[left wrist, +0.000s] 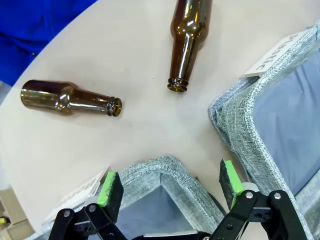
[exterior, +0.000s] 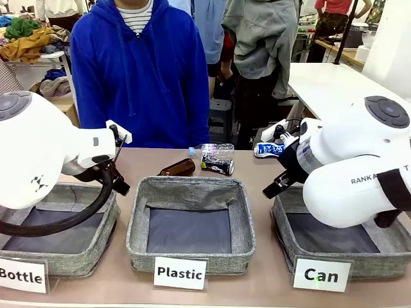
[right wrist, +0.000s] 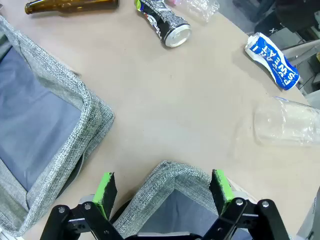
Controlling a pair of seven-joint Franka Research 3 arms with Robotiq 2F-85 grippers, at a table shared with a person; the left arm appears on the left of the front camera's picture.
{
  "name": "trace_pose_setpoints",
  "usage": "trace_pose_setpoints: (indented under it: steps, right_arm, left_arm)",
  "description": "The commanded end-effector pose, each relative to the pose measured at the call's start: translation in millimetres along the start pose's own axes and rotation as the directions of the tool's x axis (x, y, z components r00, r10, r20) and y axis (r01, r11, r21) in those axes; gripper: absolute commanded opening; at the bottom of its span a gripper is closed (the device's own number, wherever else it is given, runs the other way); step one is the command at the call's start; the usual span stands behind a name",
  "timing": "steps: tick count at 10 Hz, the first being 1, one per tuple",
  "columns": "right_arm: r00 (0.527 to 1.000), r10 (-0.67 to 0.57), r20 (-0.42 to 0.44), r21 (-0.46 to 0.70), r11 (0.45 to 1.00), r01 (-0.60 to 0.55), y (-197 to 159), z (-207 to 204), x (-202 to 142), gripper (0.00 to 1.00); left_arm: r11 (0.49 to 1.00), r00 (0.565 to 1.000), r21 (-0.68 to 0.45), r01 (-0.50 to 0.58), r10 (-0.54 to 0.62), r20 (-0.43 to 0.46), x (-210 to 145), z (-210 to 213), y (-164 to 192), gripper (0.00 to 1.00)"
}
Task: Sort the can waste into the basket.
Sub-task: Pick up the can waste from the table and place it in the right Fabric basket.
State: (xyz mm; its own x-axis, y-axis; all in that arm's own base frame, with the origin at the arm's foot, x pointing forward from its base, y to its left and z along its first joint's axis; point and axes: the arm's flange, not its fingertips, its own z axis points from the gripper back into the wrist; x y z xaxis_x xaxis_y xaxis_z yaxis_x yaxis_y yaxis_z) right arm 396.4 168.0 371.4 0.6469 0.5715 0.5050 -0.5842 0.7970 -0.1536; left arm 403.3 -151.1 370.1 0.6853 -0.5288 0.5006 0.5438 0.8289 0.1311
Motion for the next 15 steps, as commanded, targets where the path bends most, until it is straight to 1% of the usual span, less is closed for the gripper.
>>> trace_pose_setpoints:
  steps: [1, 15]
  right_arm:
    - [1.000, 0.000, 0.000, 0.000, 1.000, 0.000, 0.0, 0.0, 0.0, 1.00]
    - [1.000, 0.000, 0.000, 0.000, 1.000, 0.000, 0.1, 0.0, 0.0, 1.00]
  left_arm:
    - [1.000, 1.000, 0.000, 0.000, 0.000, 0.000, 0.0, 0.0, 0.0, 1.00]
    - [1.000, 1.000, 0.000, 0.000, 0.000, 0.000, 0.0, 0.0, 0.0, 1.00]
